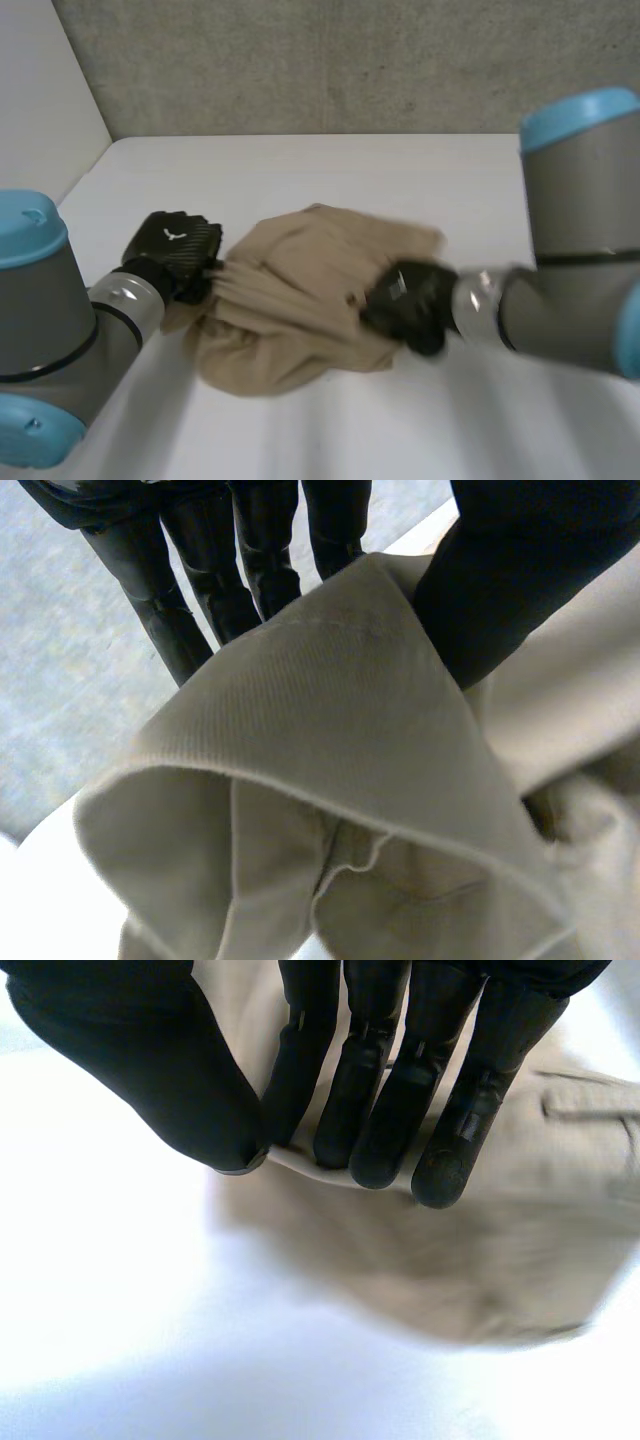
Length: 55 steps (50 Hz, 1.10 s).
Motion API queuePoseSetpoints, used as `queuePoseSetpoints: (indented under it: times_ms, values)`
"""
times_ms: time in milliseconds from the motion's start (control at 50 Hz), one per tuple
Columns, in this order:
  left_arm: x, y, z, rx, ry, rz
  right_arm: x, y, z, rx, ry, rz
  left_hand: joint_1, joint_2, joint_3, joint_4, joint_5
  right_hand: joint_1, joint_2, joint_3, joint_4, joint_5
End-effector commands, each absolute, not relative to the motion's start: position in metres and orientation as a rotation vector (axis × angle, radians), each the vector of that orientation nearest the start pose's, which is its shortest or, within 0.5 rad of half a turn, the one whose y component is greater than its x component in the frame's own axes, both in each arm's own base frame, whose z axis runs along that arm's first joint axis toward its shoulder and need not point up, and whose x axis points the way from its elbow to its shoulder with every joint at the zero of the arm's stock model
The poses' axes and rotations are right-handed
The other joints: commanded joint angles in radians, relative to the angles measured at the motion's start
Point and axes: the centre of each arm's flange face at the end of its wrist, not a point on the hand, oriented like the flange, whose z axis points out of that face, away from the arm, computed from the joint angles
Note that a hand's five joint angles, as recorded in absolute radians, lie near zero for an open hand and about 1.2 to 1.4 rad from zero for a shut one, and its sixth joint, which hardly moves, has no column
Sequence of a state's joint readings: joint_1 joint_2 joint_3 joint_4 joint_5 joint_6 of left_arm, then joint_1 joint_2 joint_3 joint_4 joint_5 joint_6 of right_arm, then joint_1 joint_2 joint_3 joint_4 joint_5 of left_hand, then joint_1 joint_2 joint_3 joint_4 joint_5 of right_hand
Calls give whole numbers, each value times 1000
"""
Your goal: Fold the laundry.
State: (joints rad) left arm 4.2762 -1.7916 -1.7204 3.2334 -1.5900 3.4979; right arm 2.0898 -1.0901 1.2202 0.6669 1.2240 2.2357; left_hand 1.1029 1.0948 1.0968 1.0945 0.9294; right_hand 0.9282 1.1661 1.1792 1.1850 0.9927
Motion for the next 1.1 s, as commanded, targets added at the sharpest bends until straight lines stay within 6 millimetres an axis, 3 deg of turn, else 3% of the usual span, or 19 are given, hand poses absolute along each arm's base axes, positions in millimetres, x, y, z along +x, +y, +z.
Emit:
queuePoseSetpoints:
  times_ms: [20, 40, 60, 100, 140, 220, 380, 500, 620, 680, 740, 820, 860, 900, 960, 1080, 1100]
  values:
    - [-266, -209, 205, 1081, 2352, -1922, 261, -128, 212, -2098, 1865, -723, 106, 114, 112, 114, 105, 405, 167, 154, 148, 166]
    - [-266, -208, 204, 1086, 2355, -1918, 260, -126, 213, -2096, 1860, -731, 106, 114, 112, 114, 105, 123, -115, -128, -134, -116]
    - [-267, -206, 203, 1101, 2353, -1913, 263, -128, 214, -2089, 1843, -767, 106, 114, 112, 114, 105, -342, -580, -593, -599, -581]
    - [-267, -200, 200, 1123, 2353, -1892, 265, -135, 219, -2083, 1833, -848, 97, 105, 103, 105, 96, -561, -799, -812, -818, -800]
    - [-266, -194, 199, 1140, 2362, -1873, 269, -158, 230, -2043, 1865, -1013, 91, 99, 97, 100, 90, -599, -837, -850, -856, -838]
    - [-260, -181, 195, 1165, 2402, -1801, 273, -185, 255, -1887, 1923, -1210, 65, 73, 71, 73, 64, -588, -826, -839, -845, -827]
    - [-247, -158, 194, 1191, 2448, -1714, 287, -213, 291, -1716, 1911, -1440, 18, 26, 24, 26, 17, -476, -714, -727, -733, -715]
    - [-241, -142, 201, 1203, 2437, -1742, 313, -261, 262, -1598, 1913, -1532, -190, -182, -184, -182, -191, -579, -817, -830, -836, -818]
    - [-238, -136, 215, 1178, 2395, -1825, 340, -307, 210, -1512, 1946, -1597, -618, -610, -612, -610, -620, -749, -987, -1000, -1006, -988]
    - [-237, -138, 223, 1145, 2380, -1869, 355, -316, 180, -1515, 1968, -1587, -754, -745, -747, -745, -755, -723, -961, -974, -980, -962]
    - [-235, -141, 225, 1118, 2371, -1886, 362, -321, 165, -1493, 1986, -1572, -886, -878, -880, -878, -887, -667, -905, -918, -924, -906]
    - [-226, -159, 227, 1009, 2368, -1892, 366, -328, 144, -1432, 2029, -1534, -895, -887, -889, -887, -896, -295, -533, -546, -552, -534]
    - [-215, -176, 225, 899, 2389, -1869, 367, -329, 140, -1406, 2039, -1521, -898, -890, -892, -890, -899, 104, -134, -147, -153, -135]
    - [-207, -185, 224, 817, 2416, -1856, 366, -329, 145, -1382, 2041, -1526, -901, -893, -895, -893, -902, 466, 228, 215, 209, 227]
    - [-199, -201, 215, 664, 2510, -1828, 364, -329, 160, -1337, 2041, -1540, -901, -893, -895, -893, -902, 468, 230, 217, 211, 229]
    - [-201, -221, 194, 613, 2610, -1728, 350, -306, 204, -1318, 2016, -1556, -898, -890, -892, -890, -899, 468, 230, 217, 211, 229]
    - [-201, -227, 188, 610, 2625, -1700, 339, -302, 214, -1307, 2034, -1560, -889, -881, -883, -881, -891, 468, 230, 217, 211, 229]
